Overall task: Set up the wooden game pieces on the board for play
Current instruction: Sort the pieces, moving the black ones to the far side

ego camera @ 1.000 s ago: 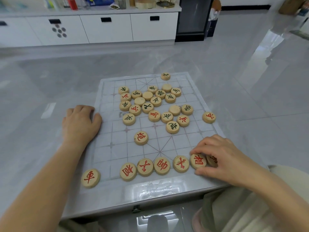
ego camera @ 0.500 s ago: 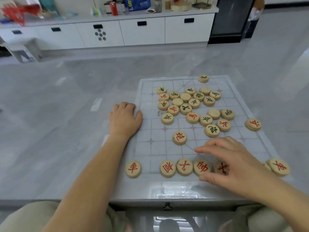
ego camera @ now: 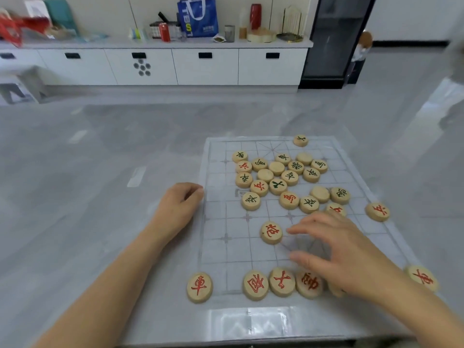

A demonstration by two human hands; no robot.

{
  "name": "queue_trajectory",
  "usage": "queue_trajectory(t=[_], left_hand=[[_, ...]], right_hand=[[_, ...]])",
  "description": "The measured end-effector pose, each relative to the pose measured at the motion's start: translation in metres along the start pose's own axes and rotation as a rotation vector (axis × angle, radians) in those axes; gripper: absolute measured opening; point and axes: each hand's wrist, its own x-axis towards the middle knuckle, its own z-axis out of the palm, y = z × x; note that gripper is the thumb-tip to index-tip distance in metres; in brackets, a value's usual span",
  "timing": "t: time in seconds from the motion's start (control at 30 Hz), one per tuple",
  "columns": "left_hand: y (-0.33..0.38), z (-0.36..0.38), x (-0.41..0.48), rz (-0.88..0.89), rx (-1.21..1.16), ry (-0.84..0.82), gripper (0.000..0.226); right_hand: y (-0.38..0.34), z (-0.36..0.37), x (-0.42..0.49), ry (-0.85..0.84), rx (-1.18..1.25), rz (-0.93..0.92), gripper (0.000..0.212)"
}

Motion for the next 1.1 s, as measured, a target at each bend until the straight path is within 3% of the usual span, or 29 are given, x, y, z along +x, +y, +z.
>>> queue_trajectory(t=[0.1, 0.17, 0.2, 0.33, 0.4, 0.5, 0.67, 0.9, 1.1], left_hand=[[-0.004, -0.001, -0.017, 0.041, -0.020, -0.039, 0.012], [-0.008, -0.001, -0.023, 0.034, -0.042, -0.044, 0.010], [-0.008, -0.002, -0.023, 0.009, -0.064, -0.046, 0.012], [-0.001, -0.003, -0.018, -0.011, -0.009, -0.107, 0.018], [0.002, -0.001, -0.015, 0.004, 0.043, -0.144, 0.029], [0.001, 0.002, -0.012, 0.021, 0.173, -0.175, 0.046], [0.008, 0.007, -0.015, -0.026, 0.290, -0.174, 0.057], [0.028, 0.014, -0.026, 0.012, 0.305, -0.201, 0.041], [0.032, 0.022, -0.019, 0.027, 0.263, -0.125, 0.031]], right_hand=[[0.017, -0.010, 0.014, 0.131, -0.027, 0.073, 0.057], [0.023, -0.014, 0.023, 0.123, -0.063, 0.097, 0.039], [0.026, -0.016, 0.026, 0.101, -0.103, 0.086, 0.040], [0.027, -0.021, 0.033, 0.008, -0.214, -0.031, 0.075], [0.029, -0.022, 0.028, 0.018, -0.206, -0.077, 0.064], [0.030, -0.029, 0.019, 0.082, -0.095, -0.035, 0.030], [0.042, -0.048, 0.021, 0.156, -0.016, 0.045, 0.031], [0.037, -0.059, 0.022, 0.213, -0.091, 0.030, 0.024], [0.033, -0.069, 0.019, 0.252, -0.106, 0.051, 0.037]])
